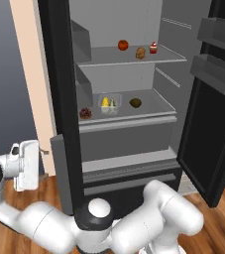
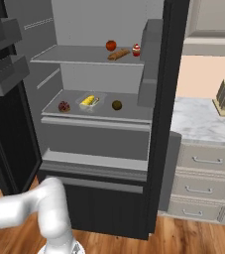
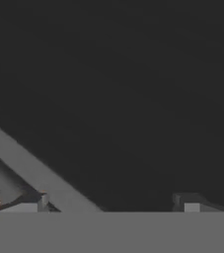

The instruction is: Place the tupperware on the second highest shelf of the fridge. Make space for the tupperware among the existing items by rearranging them on the shelves if needed. Close the fridge door when finished.

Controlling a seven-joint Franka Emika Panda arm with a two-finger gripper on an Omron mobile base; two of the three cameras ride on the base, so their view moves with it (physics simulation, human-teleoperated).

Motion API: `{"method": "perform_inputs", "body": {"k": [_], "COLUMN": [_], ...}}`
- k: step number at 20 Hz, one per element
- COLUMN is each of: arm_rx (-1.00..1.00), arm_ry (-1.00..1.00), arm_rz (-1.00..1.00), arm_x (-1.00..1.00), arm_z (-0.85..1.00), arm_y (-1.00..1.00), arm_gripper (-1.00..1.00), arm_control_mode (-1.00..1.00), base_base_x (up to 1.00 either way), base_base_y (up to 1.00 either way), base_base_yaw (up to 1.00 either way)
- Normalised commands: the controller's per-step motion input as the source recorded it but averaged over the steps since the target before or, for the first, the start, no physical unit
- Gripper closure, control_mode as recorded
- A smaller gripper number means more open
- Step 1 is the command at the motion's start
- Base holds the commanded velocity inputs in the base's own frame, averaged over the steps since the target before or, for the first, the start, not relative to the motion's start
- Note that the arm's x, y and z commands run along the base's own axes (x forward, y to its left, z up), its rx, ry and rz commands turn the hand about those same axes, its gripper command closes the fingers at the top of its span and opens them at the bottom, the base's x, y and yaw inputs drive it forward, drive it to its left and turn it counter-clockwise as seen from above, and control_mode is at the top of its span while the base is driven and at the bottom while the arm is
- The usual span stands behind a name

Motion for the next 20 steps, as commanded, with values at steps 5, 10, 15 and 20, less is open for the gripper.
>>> {"method": "perform_inputs", "body": {"k": [5,10,15,20], "arm_rx": [-0.03,0.0,0.0,0.04], "arm_ry": [0.1,0.0,-0.01,-0.09], "arm_rz": [-0.25,-0.19,-0.04,0.23], "arm_x": [0.11,-0.05,0.05,0.3], "arm_z": [-0.16,0.0,0.0,0.0], "arm_y": [-0.81,-1.0,-0.82,-0.44], "arm_gripper": [-1.0,-1.0,-1.0,-1.0], "arm_control_mode": [-1.0,-1.0,-1.0,-1.0], "base_base_x": [0.0,0.0,0.0,0.0], "base_base_y": [0.0,0.0,0.0,0.0], "base_base_yaw": [0.0,0.0,0.0,0.0]}}
